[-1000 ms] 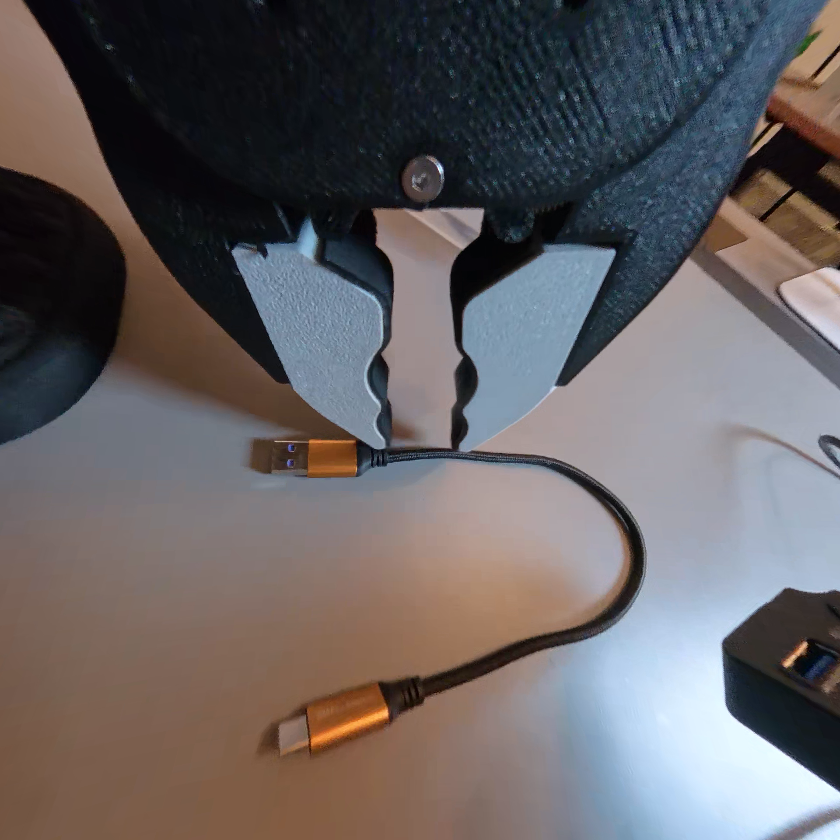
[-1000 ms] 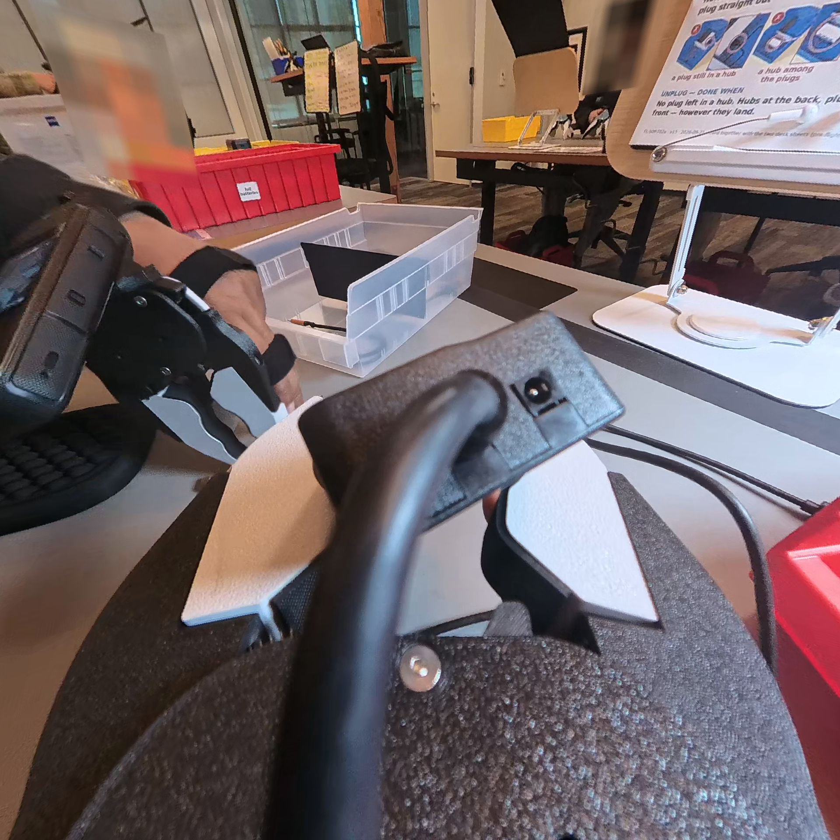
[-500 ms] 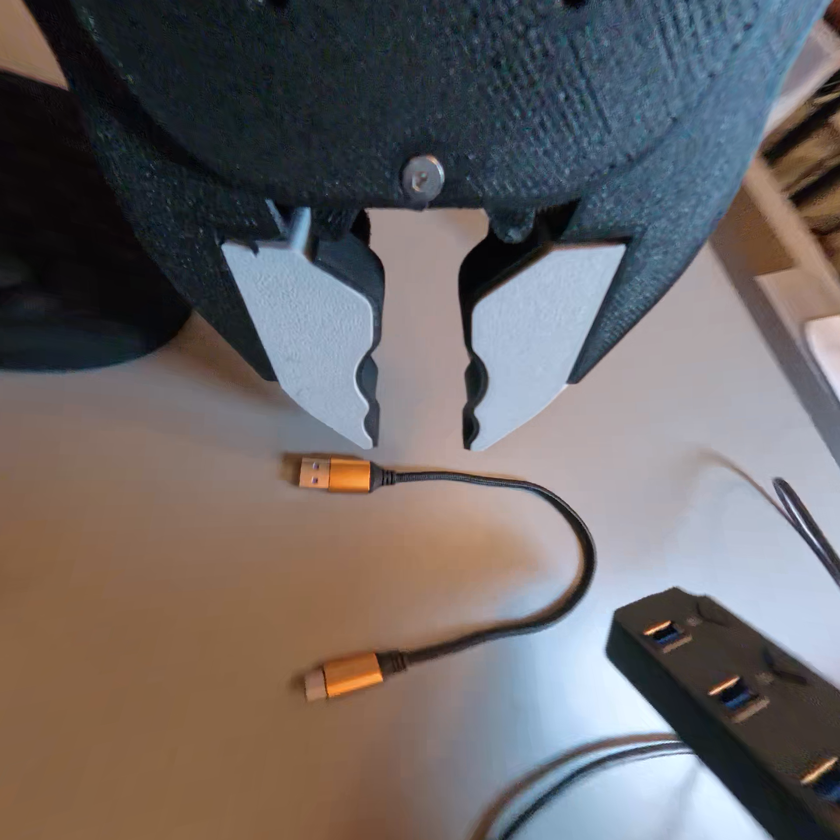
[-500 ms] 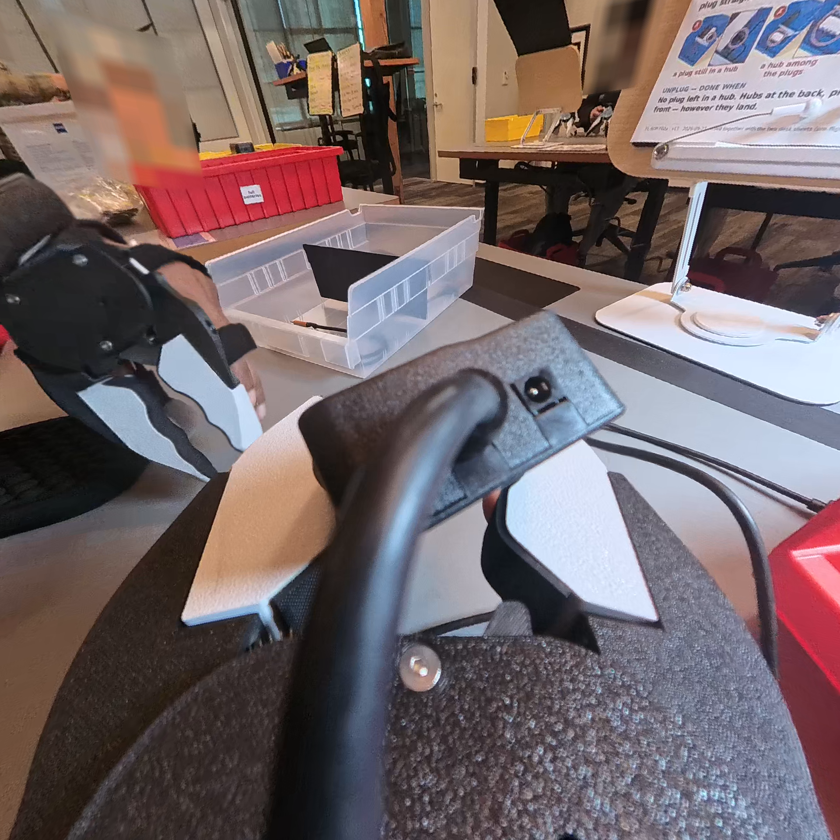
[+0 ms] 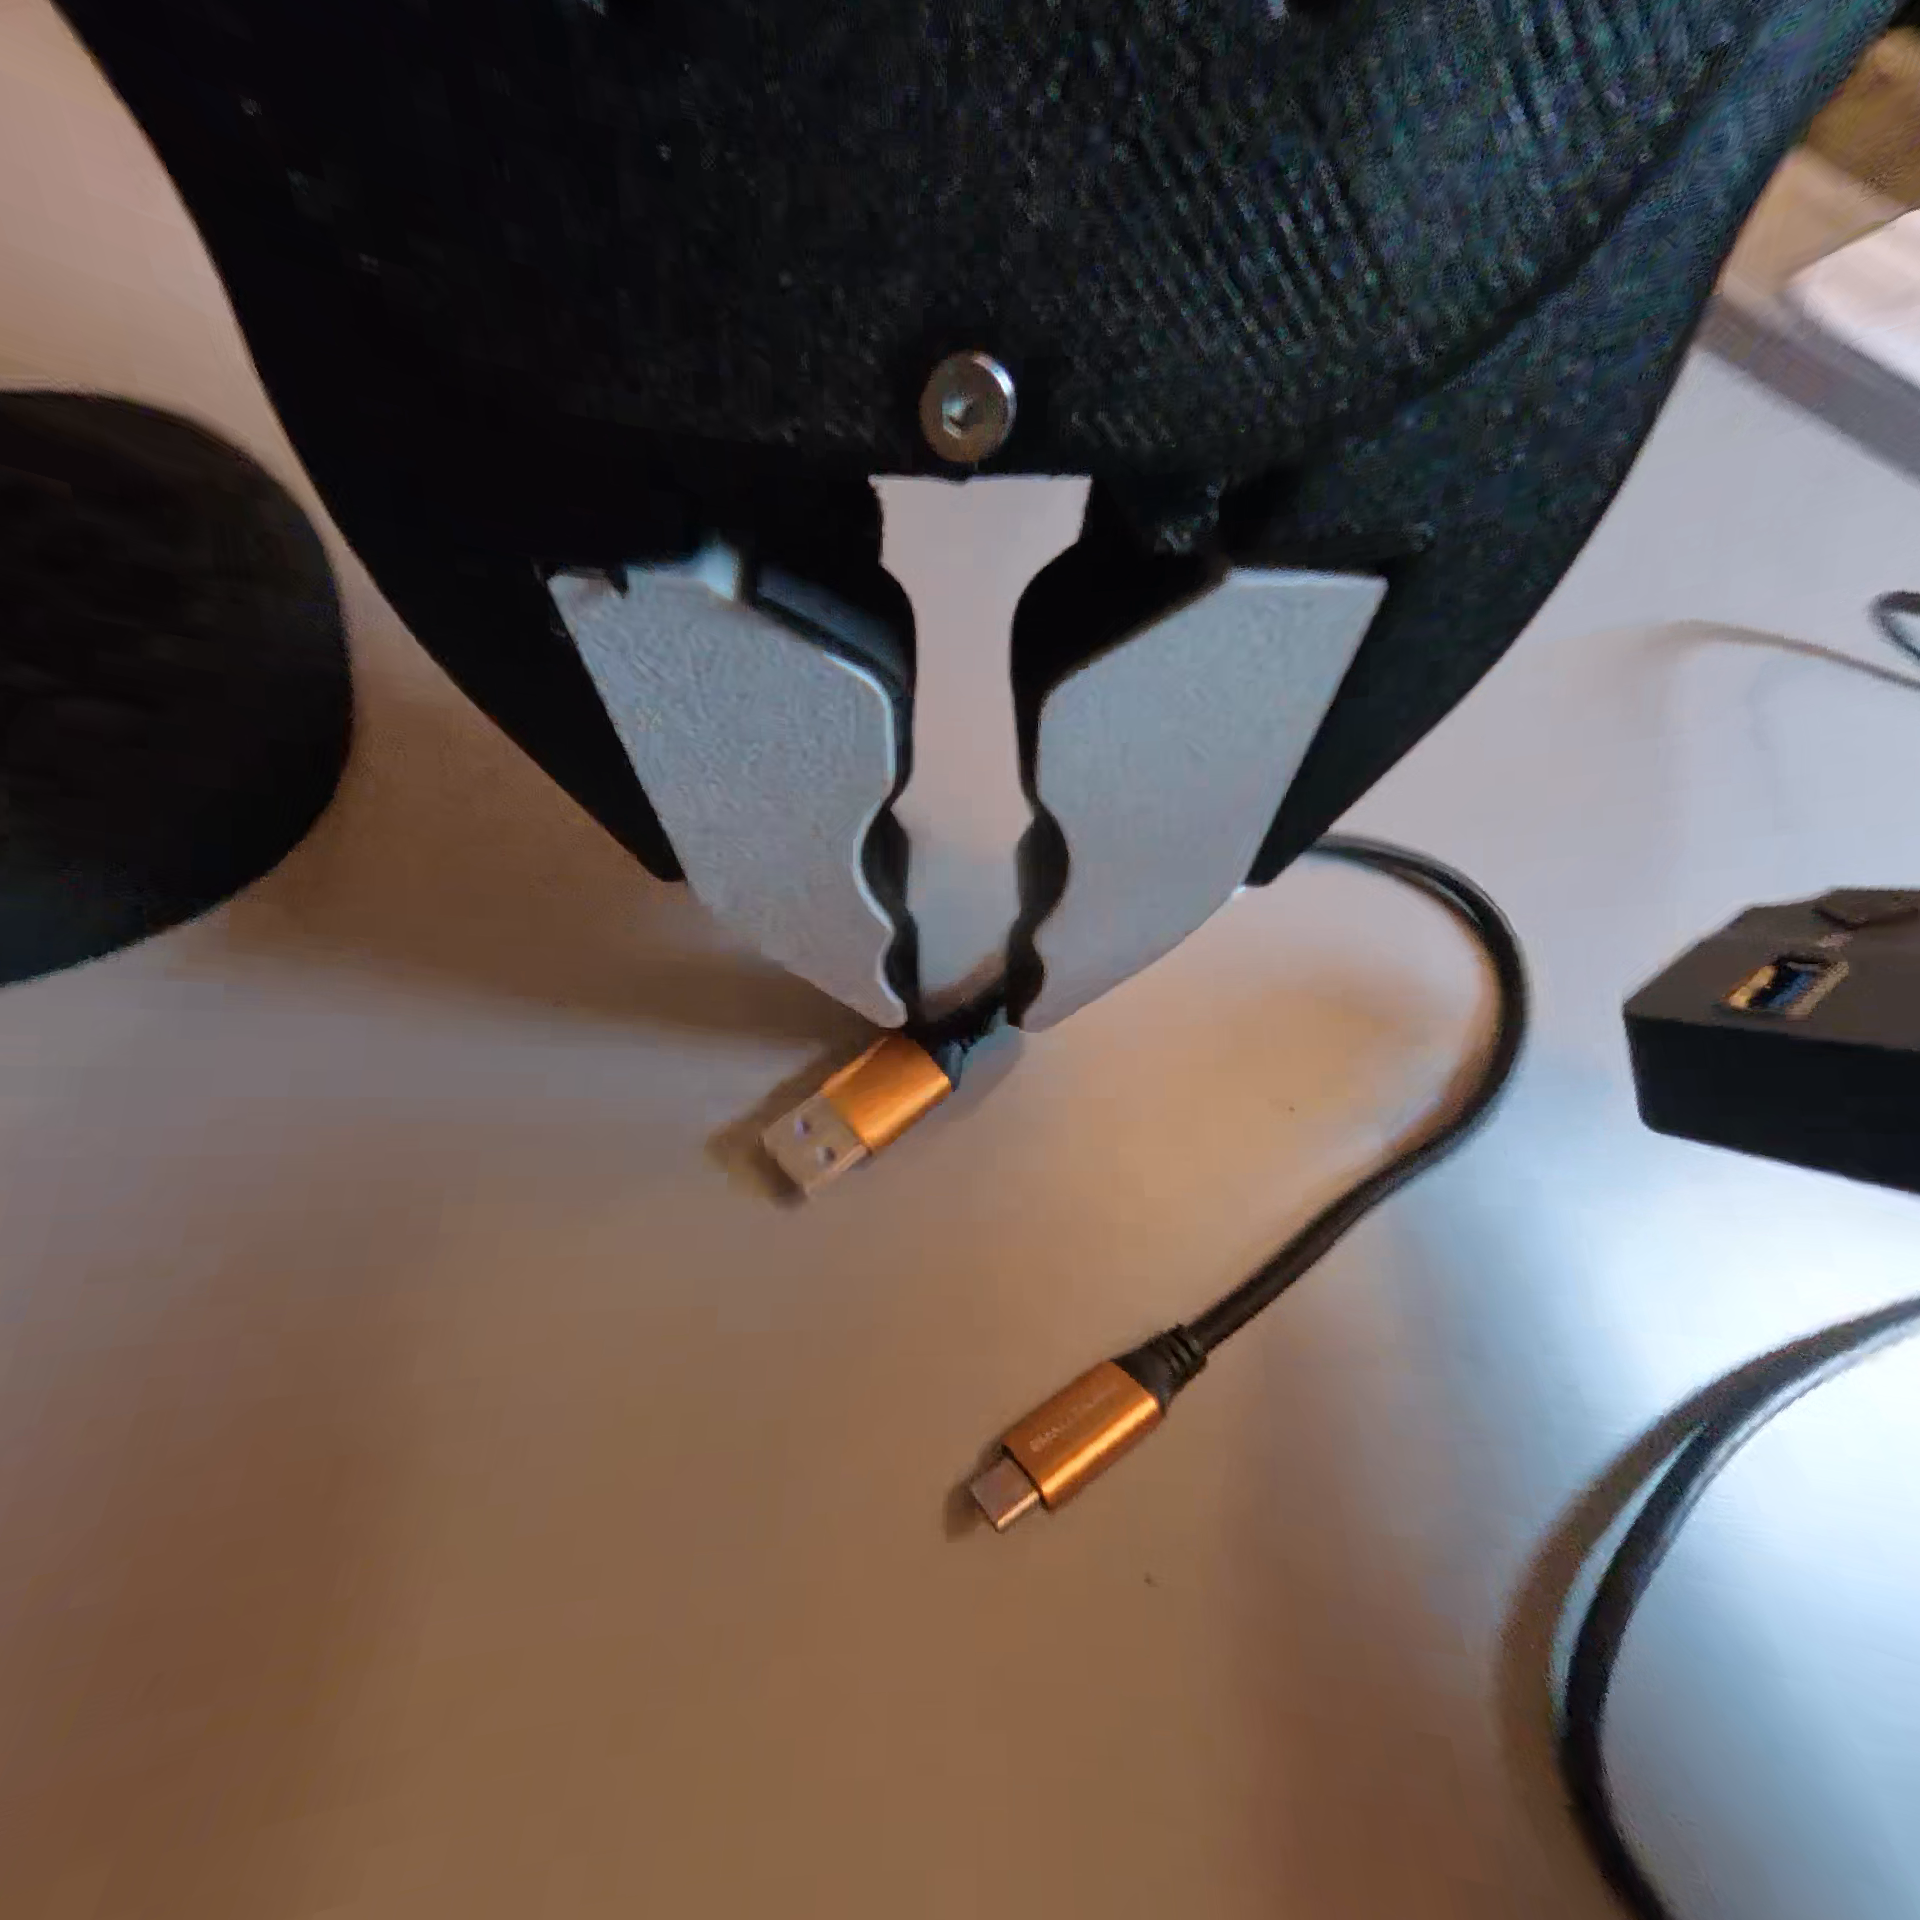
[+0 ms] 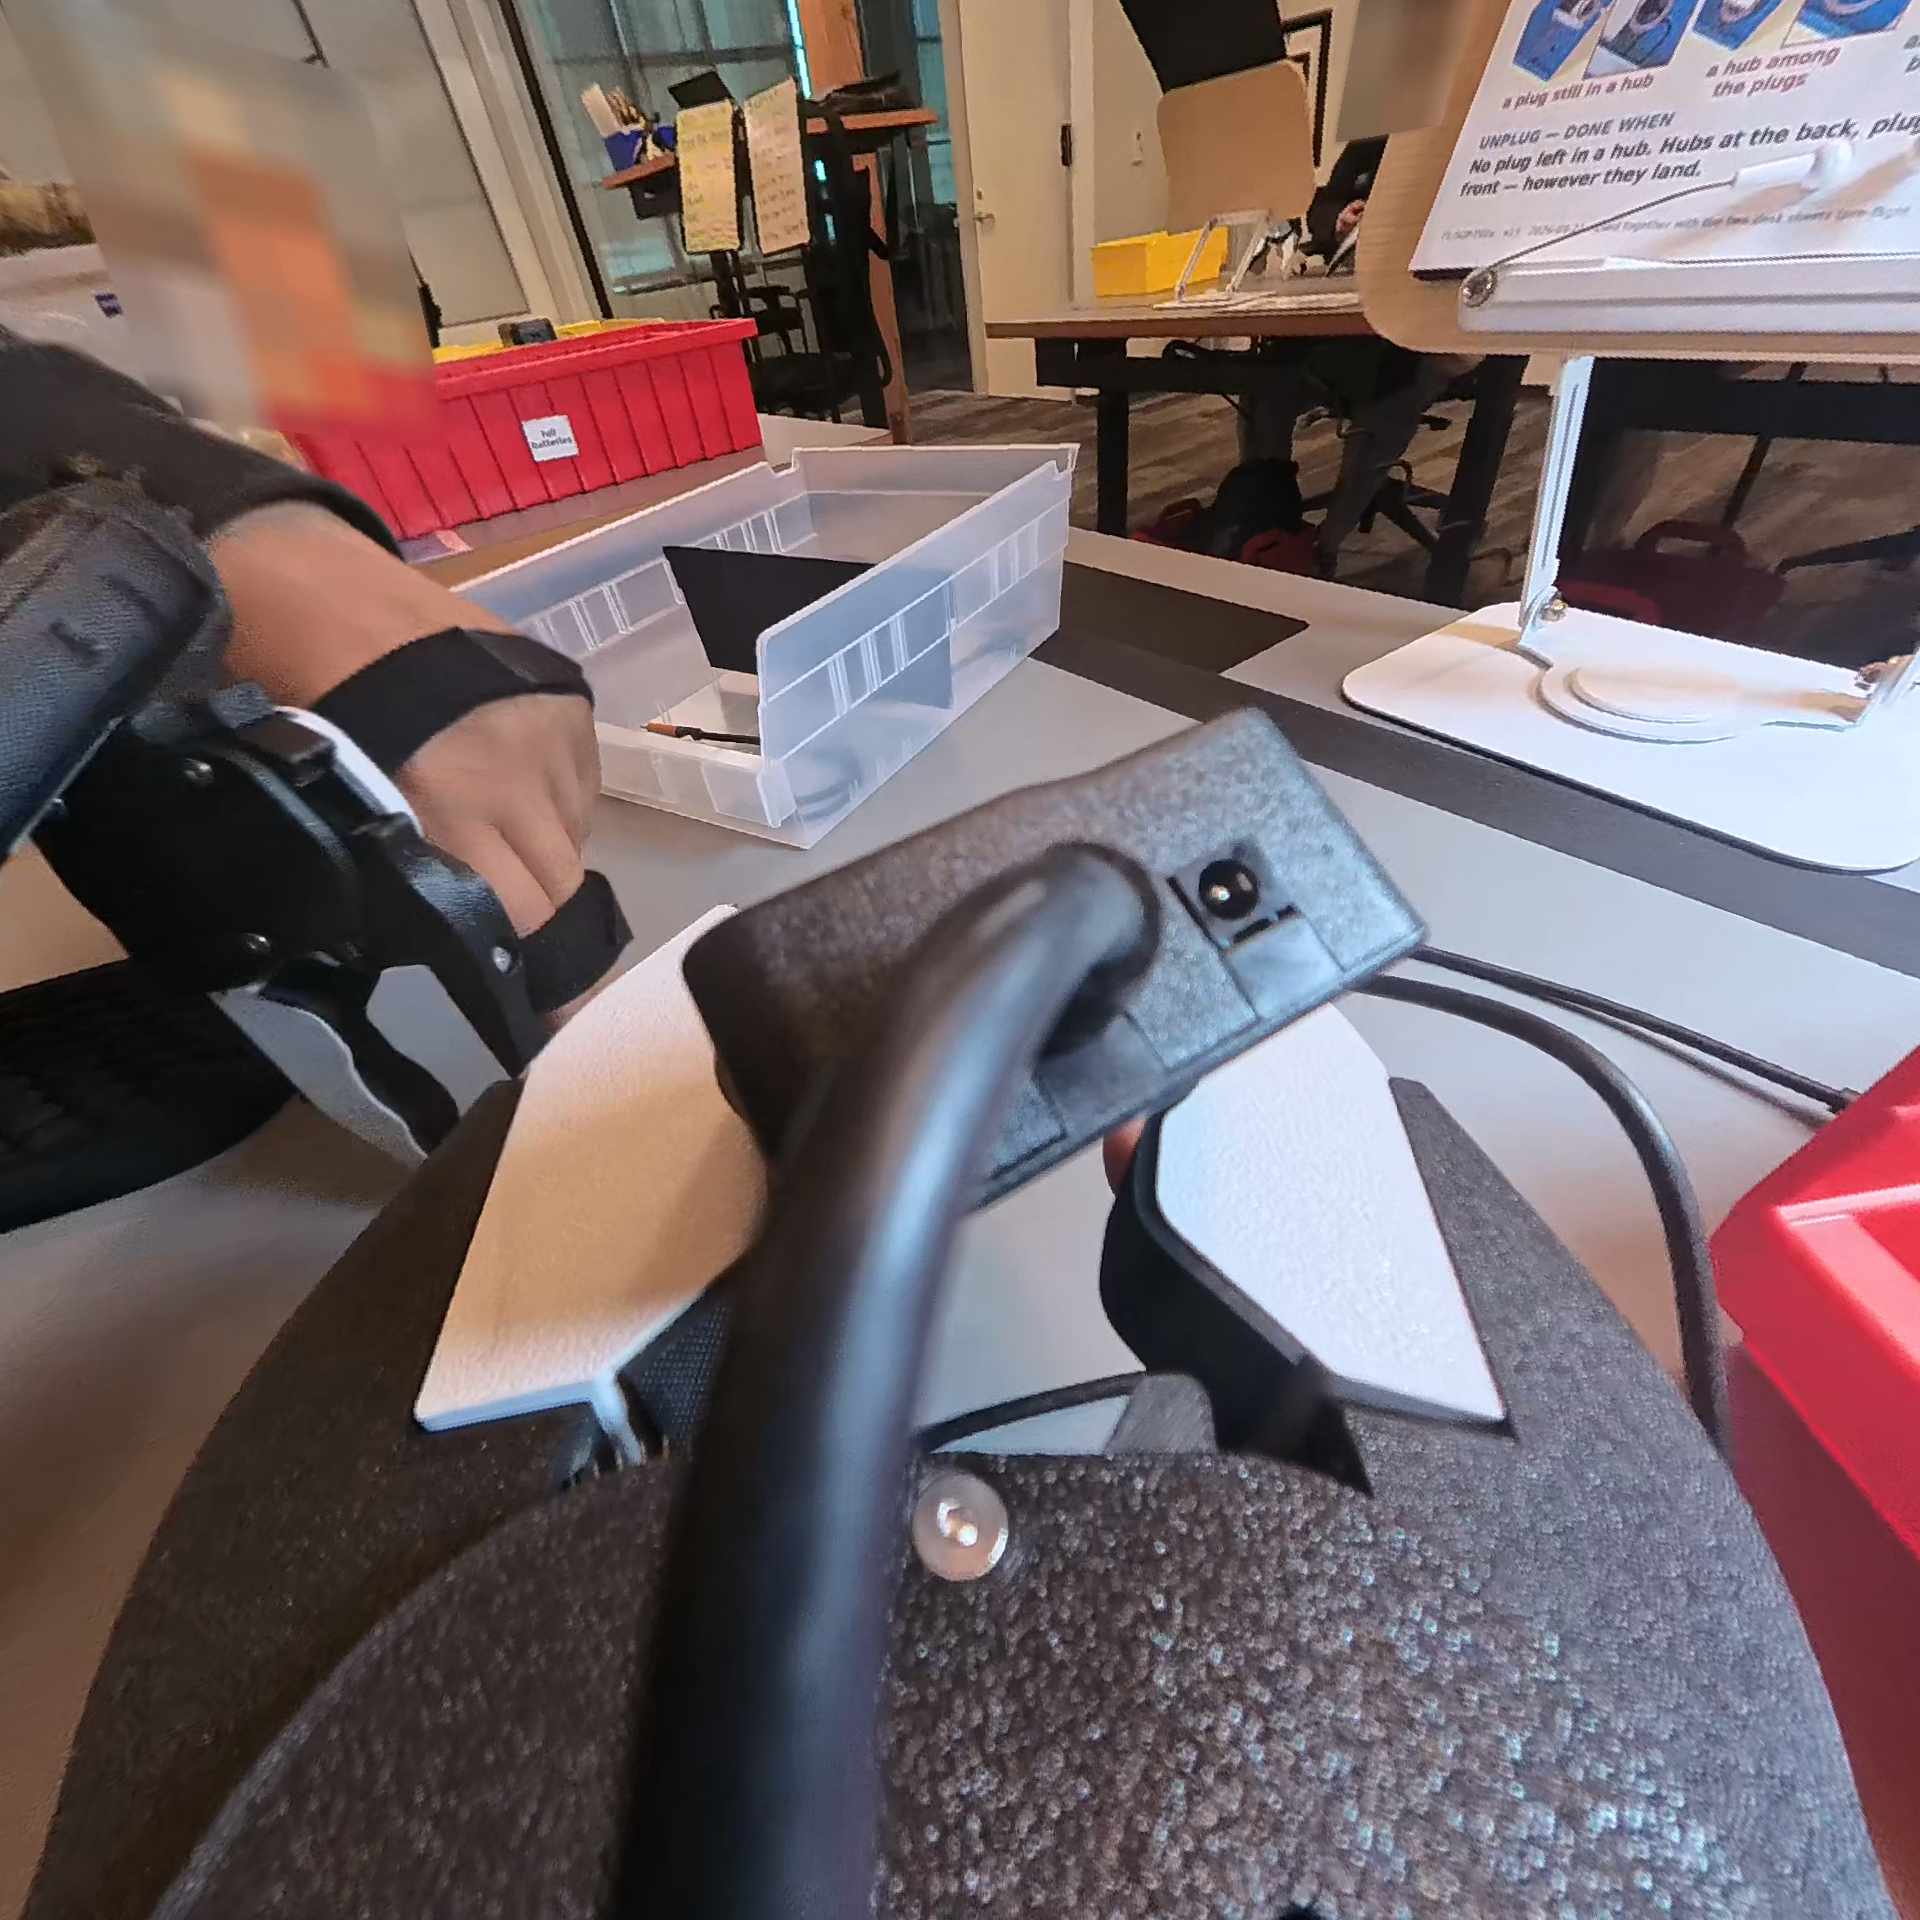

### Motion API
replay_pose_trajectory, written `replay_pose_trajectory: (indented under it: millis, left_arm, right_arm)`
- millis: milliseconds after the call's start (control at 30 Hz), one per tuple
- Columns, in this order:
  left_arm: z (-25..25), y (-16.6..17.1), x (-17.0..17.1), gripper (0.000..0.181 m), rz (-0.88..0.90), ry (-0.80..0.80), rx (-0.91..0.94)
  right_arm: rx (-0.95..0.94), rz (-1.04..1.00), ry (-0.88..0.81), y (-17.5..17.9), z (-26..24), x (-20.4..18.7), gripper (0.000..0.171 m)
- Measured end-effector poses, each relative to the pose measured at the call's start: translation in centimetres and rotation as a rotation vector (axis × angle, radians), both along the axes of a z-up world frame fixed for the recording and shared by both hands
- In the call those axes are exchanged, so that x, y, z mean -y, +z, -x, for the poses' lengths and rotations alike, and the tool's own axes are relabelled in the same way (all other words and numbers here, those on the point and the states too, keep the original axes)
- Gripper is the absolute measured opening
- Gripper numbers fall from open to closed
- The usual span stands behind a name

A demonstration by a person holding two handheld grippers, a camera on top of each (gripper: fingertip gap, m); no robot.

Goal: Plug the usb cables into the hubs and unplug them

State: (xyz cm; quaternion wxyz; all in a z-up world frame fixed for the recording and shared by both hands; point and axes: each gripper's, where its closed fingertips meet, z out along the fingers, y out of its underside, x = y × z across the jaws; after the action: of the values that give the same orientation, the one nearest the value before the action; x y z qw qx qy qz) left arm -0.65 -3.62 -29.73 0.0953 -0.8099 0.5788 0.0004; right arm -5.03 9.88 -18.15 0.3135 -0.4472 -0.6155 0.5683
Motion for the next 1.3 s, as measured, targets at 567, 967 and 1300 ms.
replay_pose_trajectory:
  millis: [567, 967, 1300]
  left_arm:
    - [1.5, 0.1, -0.6, 0.030, -0.198, 0.590, 0.212]
    - [4.7, 4.1, -2.6, 0.008, -0.289, 0.824, 0.308]
    - [1.3, 9.5, -3.2, 0.007, -0.253, 0.828, 0.225]
  right_arm:
    - [-0.011, 0.022, 0.017, 0.6, -0.3, 0.0, 0.072]
    - [-0.063, -0.078, 0.160, 0.5, -1.4, 2.3, 0.071]
    - [-0.137, -0.264, 0.327, 0.3, -3.6, 6.8, 0.071]
